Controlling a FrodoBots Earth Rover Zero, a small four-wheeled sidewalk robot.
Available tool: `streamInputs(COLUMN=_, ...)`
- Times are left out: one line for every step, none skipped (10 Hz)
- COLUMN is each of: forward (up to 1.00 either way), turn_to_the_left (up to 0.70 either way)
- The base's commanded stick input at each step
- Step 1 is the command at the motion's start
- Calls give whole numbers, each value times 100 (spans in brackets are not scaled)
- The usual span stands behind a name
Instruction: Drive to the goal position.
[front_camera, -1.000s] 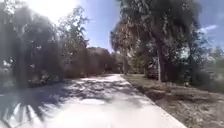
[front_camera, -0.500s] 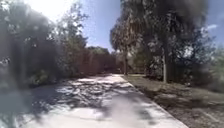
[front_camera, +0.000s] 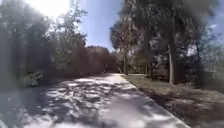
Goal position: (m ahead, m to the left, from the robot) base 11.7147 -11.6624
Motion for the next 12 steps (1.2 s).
streamInputs(forward=85, turn_to_the_left=0)
streamInputs(forward=85, turn_to_the_left=0)
streamInputs(forward=85, turn_to_the_left=0)
streamInputs(forward=85, turn_to_the_left=0)
streamInputs(forward=85, turn_to_the_left=0)
streamInputs(forward=85, turn_to_the_left=0)
streamInputs(forward=85, turn_to_the_left=0)
streamInputs(forward=85, turn_to_the_left=0)
streamInputs(forward=85, turn_to_the_left=0)
streamInputs(forward=85, turn_to_the_left=0)
streamInputs(forward=85, turn_to_the_left=0)
streamInputs(forward=85, turn_to_the_left=0)
